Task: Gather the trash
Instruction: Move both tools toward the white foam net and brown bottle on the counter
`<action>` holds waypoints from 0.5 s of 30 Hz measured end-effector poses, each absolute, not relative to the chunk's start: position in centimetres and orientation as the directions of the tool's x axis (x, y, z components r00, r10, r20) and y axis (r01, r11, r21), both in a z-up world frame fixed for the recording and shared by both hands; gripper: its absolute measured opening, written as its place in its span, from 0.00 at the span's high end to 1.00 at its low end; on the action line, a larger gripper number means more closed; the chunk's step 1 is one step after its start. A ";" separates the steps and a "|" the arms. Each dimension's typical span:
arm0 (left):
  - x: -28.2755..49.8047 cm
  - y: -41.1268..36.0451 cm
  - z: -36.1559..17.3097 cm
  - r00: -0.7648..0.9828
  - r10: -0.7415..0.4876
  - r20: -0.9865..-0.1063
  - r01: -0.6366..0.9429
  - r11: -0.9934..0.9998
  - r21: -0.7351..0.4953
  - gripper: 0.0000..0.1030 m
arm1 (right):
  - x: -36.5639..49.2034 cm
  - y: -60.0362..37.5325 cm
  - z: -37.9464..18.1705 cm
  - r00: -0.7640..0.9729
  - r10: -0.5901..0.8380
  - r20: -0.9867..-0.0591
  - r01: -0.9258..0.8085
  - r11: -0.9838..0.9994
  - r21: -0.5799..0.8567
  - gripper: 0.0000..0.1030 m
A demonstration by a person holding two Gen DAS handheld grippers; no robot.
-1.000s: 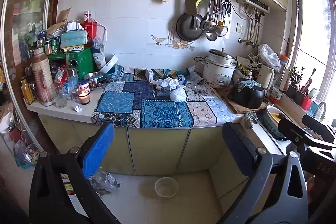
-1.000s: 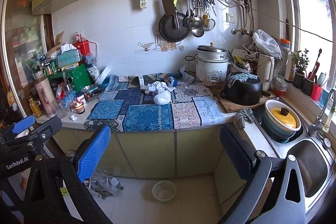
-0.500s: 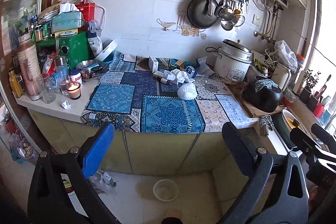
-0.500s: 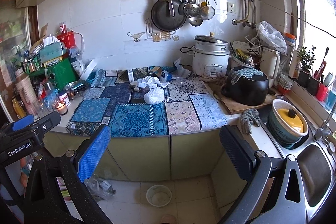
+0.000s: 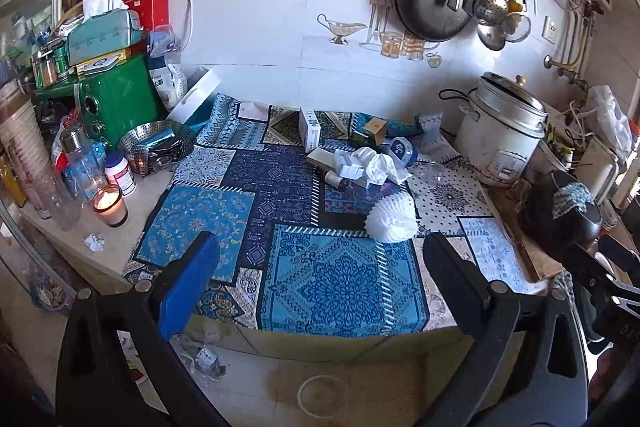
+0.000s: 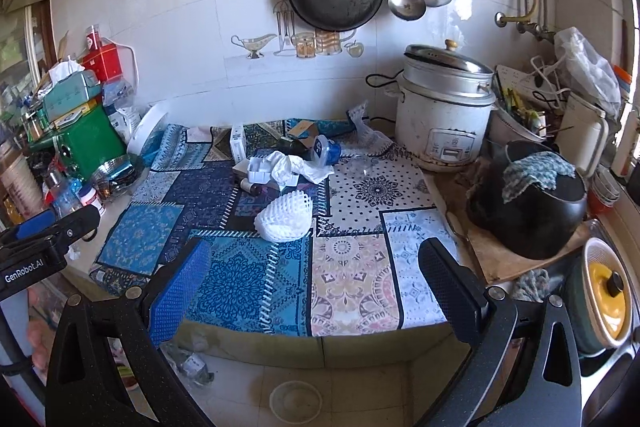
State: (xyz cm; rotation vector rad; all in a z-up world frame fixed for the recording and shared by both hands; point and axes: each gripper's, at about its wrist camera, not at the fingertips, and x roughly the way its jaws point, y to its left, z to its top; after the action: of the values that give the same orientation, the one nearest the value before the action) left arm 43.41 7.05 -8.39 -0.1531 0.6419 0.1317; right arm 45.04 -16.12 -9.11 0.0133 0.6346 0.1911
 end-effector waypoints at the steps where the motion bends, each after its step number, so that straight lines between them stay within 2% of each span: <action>1: 44.8 7.2 -8.7 0.787 0.088 -0.611 -0.177 0.980 -0.087 0.01 | 46.4 -15.9 -9.6 0.772 0.193 -0.605 -0.183 0.980 0.080 0.00; 5: 49.7 8.3 -10.2 0.762 0.107 -0.639 -0.190 0.980 -0.062 0.05 | 50.8 -14.9 -11.6 0.717 0.231 -0.657 -0.198 0.972 0.124 0.00; 8: 53.5 9.7 -11.7 0.736 0.091 -0.671 -0.200 0.976 -0.086 0.12 | 54.4 -14.2 -12.8 0.681 0.231 -0.695 -0.190 0.972 0.137 0.00; 15: 61.9 13.4 -15.7 0.666 0.060 -0.743 -0.189 0.978 -0.091 0.17 | 61.3 -11.4 -16.5 0.595 0.216 -0.774 -0.130 0.976 0.173 0.00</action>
State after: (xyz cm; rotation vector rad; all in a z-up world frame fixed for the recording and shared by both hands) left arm 61.87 13.37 -15.73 -0.1656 0.8307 0.1412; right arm 61.33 -11.42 -16.46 0.1016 0.9123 0.2016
